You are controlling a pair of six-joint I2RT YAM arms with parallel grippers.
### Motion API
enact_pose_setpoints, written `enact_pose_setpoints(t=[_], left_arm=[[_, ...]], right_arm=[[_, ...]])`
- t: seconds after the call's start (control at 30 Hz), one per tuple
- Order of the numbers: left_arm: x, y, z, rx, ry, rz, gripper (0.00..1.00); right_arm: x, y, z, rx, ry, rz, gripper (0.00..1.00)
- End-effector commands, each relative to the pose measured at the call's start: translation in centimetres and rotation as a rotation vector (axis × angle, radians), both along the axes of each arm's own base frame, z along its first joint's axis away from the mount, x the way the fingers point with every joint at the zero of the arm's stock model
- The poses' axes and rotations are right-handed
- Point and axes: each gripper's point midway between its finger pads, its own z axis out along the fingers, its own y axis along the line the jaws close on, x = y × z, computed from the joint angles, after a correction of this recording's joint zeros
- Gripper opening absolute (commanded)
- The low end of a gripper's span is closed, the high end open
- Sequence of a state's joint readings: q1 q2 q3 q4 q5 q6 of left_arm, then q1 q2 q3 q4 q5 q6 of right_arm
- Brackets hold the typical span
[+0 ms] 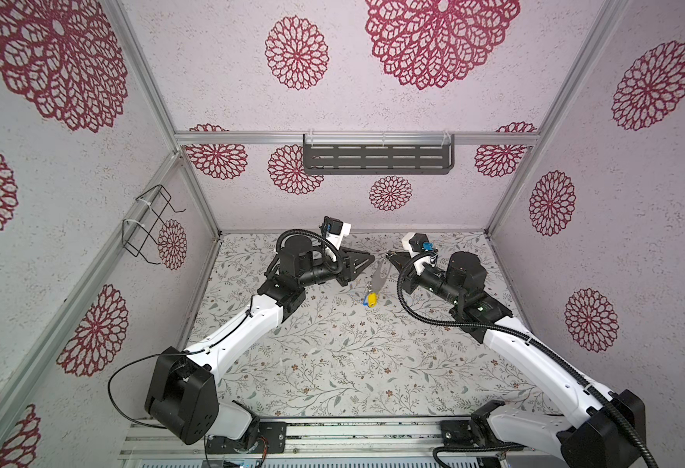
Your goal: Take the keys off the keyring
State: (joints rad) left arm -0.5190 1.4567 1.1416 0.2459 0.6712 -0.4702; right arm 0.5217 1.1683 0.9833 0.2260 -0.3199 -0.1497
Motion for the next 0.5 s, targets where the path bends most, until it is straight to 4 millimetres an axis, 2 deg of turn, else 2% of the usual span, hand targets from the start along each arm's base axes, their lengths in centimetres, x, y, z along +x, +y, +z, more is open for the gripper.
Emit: enact_pose_setpoints(t=[0.0,0.47], left_arm=[[-1.0,-0.7,0.6,-0.021,-0.002,-0.077,0.31],[-0.5,-1.7,1.0,-0.071,0.022,-0.111,0.35]], right_arm=[[-0.8,-0.1,3.8,0.048,-0.1,0.026,0.0],[-1.8,0.5,4.4,0.077,-0.069,0.086,0.0]])
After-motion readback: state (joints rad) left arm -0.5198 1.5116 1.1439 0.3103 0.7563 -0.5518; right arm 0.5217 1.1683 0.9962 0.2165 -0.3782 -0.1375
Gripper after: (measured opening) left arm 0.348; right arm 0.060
